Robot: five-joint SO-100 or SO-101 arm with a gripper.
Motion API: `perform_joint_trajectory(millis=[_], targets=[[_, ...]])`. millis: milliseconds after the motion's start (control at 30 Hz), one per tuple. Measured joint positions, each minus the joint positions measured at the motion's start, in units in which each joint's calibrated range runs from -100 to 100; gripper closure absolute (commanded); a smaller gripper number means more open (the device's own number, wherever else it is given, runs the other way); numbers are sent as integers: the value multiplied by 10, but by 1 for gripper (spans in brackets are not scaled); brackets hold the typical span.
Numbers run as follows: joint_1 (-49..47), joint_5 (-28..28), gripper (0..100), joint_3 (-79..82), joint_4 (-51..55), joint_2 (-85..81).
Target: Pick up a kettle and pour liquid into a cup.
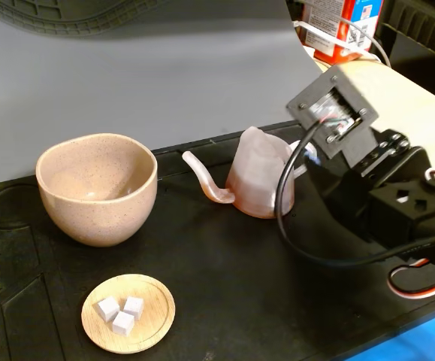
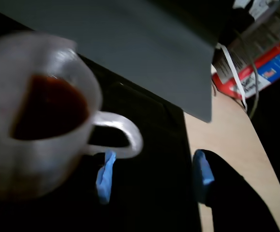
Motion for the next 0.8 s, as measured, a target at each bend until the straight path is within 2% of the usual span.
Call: perform_joint_trajectory(millis=[100,200,800], targets=[[-12,0,80,-40,-2,61],[-10,1,79,-77,-54,128],[8,1,80,-152,-53,176]])
